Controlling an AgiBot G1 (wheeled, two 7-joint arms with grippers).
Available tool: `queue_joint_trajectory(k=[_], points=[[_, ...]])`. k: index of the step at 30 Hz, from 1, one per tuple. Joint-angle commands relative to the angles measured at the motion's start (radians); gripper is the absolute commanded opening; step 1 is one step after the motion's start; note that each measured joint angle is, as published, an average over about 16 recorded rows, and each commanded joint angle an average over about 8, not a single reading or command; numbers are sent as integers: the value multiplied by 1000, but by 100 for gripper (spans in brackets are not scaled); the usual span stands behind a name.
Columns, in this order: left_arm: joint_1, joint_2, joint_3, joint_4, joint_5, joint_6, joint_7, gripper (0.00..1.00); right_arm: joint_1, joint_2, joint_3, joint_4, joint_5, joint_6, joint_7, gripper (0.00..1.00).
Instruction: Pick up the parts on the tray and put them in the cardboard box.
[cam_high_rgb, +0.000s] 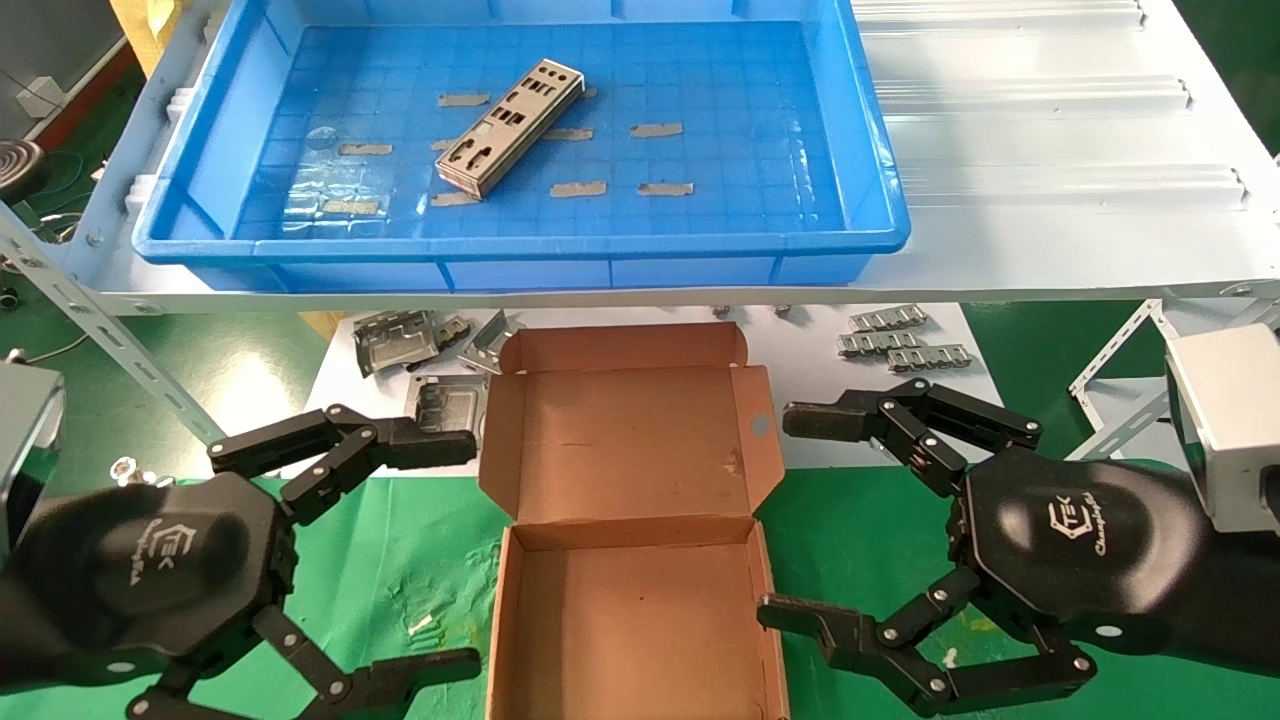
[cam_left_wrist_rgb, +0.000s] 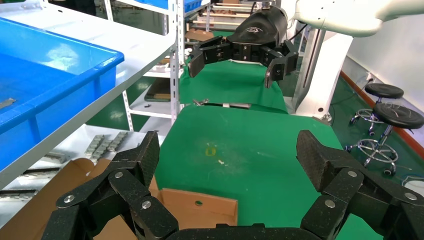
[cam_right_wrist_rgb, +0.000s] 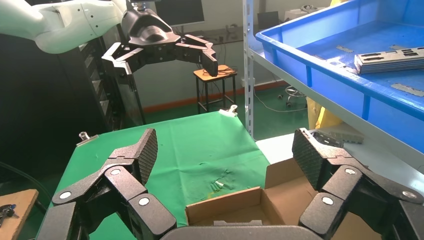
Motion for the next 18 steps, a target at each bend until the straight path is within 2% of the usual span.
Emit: queue_joint_trajectory(k=[1,9,17,18], points=[[0,0,0,0,0,0,0,100,0,0,0,0,0,0,0,100],[0,0,0,0,0,0,0,100,0,0,0,0,0,0,0,100],[0,0,0,0,0,0,0,100,0,0,0,0,0,0,0,0],[0,0,0,0,0,0,0,100,0,0,0,0,0,0,0,0]])
